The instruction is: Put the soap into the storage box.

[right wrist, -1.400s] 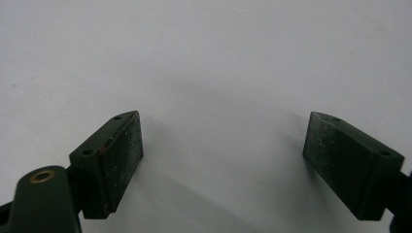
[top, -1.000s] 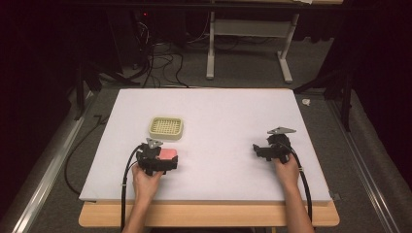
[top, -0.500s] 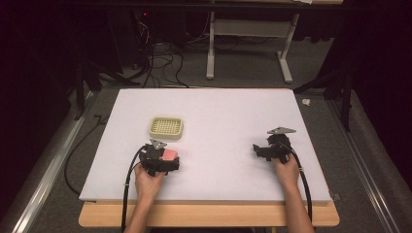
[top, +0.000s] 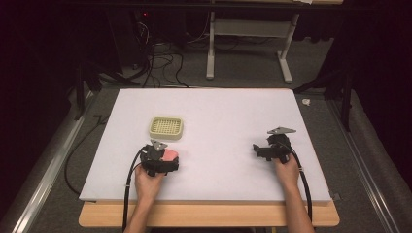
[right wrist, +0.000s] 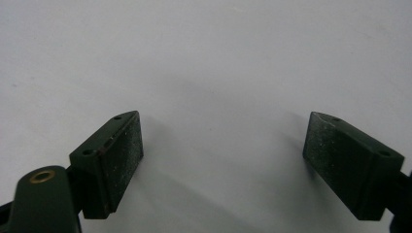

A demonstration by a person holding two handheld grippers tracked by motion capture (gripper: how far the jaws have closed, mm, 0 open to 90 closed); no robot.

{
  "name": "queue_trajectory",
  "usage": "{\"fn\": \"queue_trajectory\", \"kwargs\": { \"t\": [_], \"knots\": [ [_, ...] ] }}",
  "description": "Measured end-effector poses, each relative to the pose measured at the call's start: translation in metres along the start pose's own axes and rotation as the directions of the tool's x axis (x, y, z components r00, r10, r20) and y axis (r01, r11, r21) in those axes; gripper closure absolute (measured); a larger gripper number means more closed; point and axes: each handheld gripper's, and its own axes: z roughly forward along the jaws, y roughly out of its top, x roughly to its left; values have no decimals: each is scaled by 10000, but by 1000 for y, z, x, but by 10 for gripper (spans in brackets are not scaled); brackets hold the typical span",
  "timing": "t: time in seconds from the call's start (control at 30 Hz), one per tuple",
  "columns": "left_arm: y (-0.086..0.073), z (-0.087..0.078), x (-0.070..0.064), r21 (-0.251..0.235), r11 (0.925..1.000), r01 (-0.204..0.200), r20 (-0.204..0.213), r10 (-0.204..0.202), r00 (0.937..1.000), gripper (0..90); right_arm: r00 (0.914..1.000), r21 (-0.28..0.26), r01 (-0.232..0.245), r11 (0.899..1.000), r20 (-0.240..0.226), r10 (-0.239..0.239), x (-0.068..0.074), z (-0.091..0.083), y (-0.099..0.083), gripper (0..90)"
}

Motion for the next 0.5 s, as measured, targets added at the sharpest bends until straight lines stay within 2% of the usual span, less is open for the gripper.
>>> {"fn": "queue_trajectory", "kwargs": {
  "t": [0.13, 0.5],
  "knots": [
    [-2, -1, -1, -119, 9998, -177, 59, 178, 9998, 136, 10000, 1, -6, 10000, -6, 6, 0, 0, 0, 152],
    [1, -6, -2, -230, 9993, -285, 227, 290, 9993, 138, 10000, -2, 3, 10000, -6, -3, 0, 0, 0, 153]
  ]
}}
